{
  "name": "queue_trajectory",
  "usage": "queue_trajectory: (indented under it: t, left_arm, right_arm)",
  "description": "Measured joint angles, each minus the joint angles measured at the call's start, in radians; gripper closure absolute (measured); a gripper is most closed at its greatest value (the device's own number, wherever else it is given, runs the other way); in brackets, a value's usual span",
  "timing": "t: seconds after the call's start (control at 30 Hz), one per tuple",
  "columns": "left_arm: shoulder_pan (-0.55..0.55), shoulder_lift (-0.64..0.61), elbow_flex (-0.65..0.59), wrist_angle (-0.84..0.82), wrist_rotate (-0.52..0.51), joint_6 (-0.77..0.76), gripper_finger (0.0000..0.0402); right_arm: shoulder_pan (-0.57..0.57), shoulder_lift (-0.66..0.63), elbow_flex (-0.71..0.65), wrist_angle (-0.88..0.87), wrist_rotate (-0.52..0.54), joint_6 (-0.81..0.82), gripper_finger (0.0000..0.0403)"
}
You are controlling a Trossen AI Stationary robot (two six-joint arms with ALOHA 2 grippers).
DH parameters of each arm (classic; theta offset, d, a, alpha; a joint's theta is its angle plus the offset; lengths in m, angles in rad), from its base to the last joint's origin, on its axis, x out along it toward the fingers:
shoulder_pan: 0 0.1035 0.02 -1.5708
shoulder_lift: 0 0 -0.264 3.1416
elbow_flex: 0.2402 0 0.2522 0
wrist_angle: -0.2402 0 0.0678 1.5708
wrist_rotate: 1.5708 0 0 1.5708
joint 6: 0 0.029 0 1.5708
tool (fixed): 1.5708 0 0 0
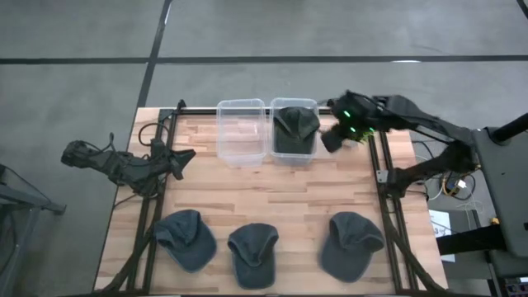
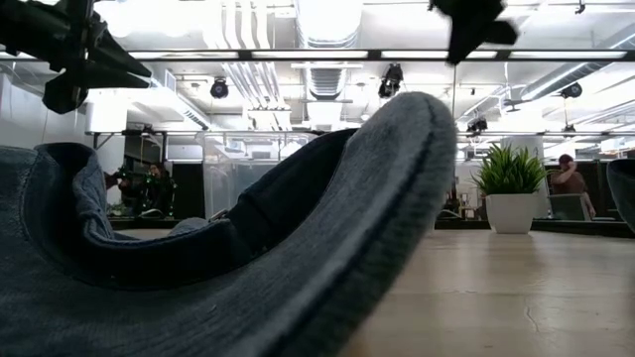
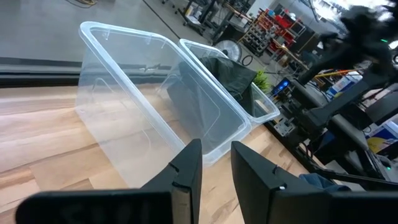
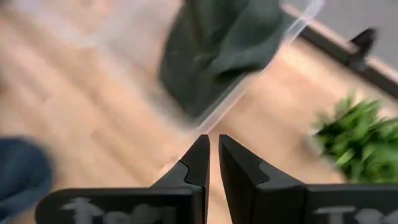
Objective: Pick & Place hat
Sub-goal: Put the right blue cap into the left transparent bin
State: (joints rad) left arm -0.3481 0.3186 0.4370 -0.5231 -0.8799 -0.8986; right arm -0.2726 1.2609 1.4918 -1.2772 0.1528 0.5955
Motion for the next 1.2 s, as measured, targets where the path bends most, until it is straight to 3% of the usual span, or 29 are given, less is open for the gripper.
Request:
queue_trajectory:
  t: [0.27,0.57,0.73,0.97,1.2]
  left_arm:
    - [0.000,0.022,0.000,0.000,0.000,0.000,0.0323]
    - [0.000,0.060,0.000,0.000,0.000,-0.093,0.0323]
    - [0.000,0.084,0.000,0.004,0.000,-0.104,0.0323]
    - [0.000,0.108,0.000,0.056,0.000,-0.105,0.0323]
    - [0.000,0.120,0.000,0.070,0.003,-0.104,0.0323]
  right_arm:
    - [0.339,-0.153,-0.148,0.003,0.005,0.230,0.0371]
    - [0.625,-0.160,-0.317,0.041,0.005,0.513,0.0371]
    - [0.713,-0.149,-0.394,0.048,-0.021,0.713,0.0371]
    - [0.773,-0.147,-0.507,0.054,-0.242,0.942,0.0371]
    - [0.824,-0.148,-0.537,0.092,-0.245,1.002,0.0371]
